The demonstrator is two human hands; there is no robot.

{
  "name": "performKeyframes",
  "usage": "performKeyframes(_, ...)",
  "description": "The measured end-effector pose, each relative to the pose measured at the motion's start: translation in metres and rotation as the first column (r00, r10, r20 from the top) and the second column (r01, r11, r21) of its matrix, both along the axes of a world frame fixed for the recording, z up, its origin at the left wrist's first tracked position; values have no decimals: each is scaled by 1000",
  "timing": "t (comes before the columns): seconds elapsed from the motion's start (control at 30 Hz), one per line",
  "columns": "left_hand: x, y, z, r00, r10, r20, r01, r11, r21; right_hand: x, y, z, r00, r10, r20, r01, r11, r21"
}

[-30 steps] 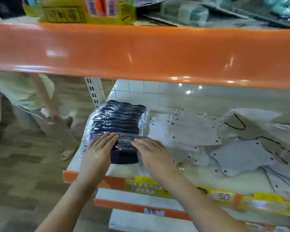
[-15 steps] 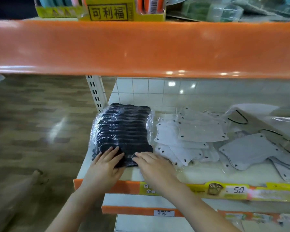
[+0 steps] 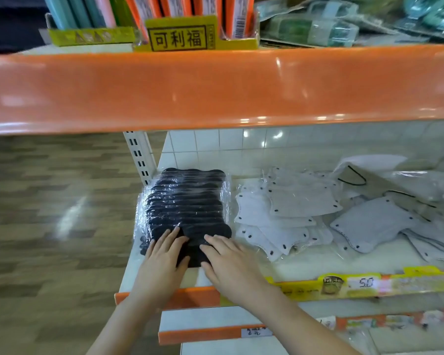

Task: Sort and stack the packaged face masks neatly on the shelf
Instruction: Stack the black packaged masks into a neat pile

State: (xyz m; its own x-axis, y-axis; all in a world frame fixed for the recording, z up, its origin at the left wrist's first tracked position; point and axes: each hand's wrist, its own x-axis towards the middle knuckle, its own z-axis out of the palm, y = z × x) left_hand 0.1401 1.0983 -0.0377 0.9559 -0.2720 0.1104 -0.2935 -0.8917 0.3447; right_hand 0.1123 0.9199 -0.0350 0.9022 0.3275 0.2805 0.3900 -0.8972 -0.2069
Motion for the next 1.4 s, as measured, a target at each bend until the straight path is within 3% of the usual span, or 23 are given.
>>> performKeyframes(0.3,8,-2,-3,998,14,62,-16,999,30,7,1,-2,999,-32,-33,32,999,4)
performKeyframes(0.43,5,-12,-2,992,73,106,-85,990,112,4,-2,6,995,41,-93,-34,997,71)
performKeyframes(0.57,3,-33,4,979,63,196,-84,991,100,0,-20,21,997,19,-72,-10,992,125)
performKeyframes(0.83,-7,-105,32,945,-112,309,108,994,29,-6,-89,28,982,-177,59,166,973,158)
performKeyframes(1.4,-11,-286,24,908,-354,222,352,935,49,-37,-271,15,890,-455,-32,456,888,58)
